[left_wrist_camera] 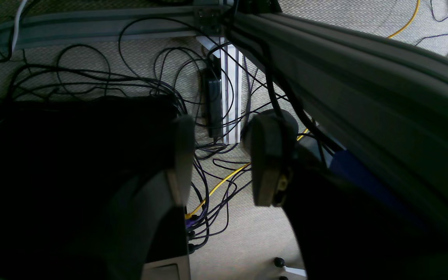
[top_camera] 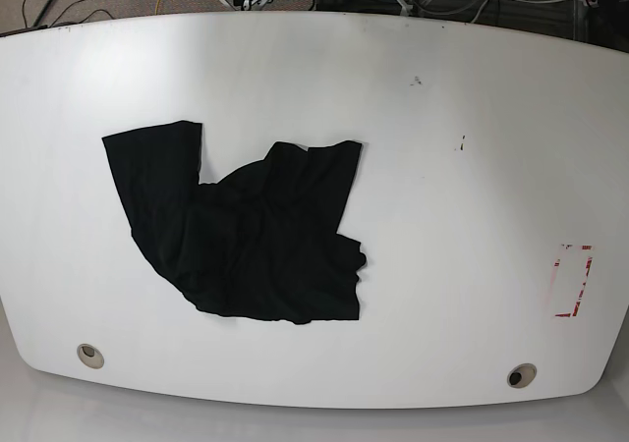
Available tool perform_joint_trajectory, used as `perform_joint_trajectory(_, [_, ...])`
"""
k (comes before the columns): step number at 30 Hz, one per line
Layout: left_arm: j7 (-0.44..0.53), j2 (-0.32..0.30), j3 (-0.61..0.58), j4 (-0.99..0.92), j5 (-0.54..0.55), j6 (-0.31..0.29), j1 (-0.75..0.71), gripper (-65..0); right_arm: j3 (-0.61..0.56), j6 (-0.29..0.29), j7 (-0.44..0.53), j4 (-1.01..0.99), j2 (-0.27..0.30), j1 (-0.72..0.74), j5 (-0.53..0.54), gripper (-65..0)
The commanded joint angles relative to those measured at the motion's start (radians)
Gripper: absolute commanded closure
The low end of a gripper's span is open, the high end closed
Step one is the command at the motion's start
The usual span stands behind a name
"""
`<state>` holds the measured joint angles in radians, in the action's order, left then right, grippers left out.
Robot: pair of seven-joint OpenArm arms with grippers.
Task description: Layout the t-shirt on the table in an organized manner, then fold the t-shirt properly
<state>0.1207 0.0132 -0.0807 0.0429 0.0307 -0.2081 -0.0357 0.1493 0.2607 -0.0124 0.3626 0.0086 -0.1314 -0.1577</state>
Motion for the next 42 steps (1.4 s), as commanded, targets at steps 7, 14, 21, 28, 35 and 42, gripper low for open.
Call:
perform_joint_trajectory(7, [0.030,0.003,0.002,0.004,0.003,-0.008,0.005,-21.6,0.004,0.000,0.053,0.008,0.000,-0.014,0.004,-6.2])
perform_joint_trajectory(14, [0.020,0.004,0.002,0.003,0.001,-0.004,0.001,-21.8,0.002,-0.001,0.049,0.003,0.001,-0.015,0.004,-6.3])
perform_joint_trajectory(21, [0.022,0.003,0.000,0.005,0.002,-0.002,0.001,-21.9,0.005,0.000,0.047,0.007,0.001,-0.016,0.006,-6.3])
perform_joint_trajectory(28, [0.025,0.006,0.000,0.005,0.001,-0.004,0.003,-21.9,0.006,-0.001,0.050,0.004,0.000,-0.016,0.006,-6.4])
perform_joint_trajectory(35, [0.025,0.009,0.001,0.009,0.005,-0.002,-0.002,-21.9,0.006,0.001,0.046,0.008,-0.001,-0.018,0.008,-6.1])
perform_joint_trajectory(42, [0.026,0.009,0.002,0.010,0.003,-0.002,-0.002,-22.0,0.006,0.001,0.044,0.007,-0.001,-0.018,0.008,-6.1])
